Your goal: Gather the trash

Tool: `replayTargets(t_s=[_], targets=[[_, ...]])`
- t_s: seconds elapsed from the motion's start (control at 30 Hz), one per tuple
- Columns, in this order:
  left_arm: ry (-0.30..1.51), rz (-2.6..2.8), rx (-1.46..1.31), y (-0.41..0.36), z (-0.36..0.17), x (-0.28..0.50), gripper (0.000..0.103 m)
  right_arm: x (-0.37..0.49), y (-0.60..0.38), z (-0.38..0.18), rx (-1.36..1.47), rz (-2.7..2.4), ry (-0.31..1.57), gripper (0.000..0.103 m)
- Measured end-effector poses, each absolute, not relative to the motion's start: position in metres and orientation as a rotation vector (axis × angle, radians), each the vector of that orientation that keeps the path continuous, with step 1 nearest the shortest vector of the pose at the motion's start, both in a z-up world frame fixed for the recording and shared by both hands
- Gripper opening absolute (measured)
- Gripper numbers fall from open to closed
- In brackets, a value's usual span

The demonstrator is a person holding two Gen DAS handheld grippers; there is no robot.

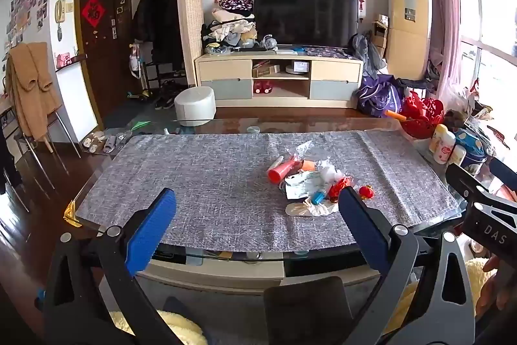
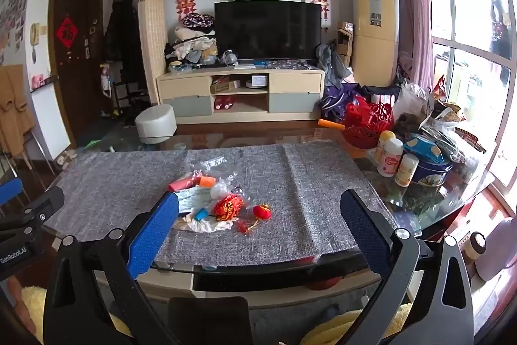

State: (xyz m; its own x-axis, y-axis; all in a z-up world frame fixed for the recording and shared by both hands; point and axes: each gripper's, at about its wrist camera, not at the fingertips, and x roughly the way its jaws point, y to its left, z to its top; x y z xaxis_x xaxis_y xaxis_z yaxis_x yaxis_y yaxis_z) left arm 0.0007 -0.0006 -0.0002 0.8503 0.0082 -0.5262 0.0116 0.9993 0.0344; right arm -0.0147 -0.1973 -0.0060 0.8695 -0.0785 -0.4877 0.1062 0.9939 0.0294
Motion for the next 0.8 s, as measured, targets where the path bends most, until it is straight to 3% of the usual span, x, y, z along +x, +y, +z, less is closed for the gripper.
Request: replayTargets(t_s=[0.8], targets=[[0.537,-0.005,0.035,-0.0100,0.0033,-0.0017,0.095,-0.0142,-0.1938,-0.0048,0.063,-0.097,0.499,0.100]])
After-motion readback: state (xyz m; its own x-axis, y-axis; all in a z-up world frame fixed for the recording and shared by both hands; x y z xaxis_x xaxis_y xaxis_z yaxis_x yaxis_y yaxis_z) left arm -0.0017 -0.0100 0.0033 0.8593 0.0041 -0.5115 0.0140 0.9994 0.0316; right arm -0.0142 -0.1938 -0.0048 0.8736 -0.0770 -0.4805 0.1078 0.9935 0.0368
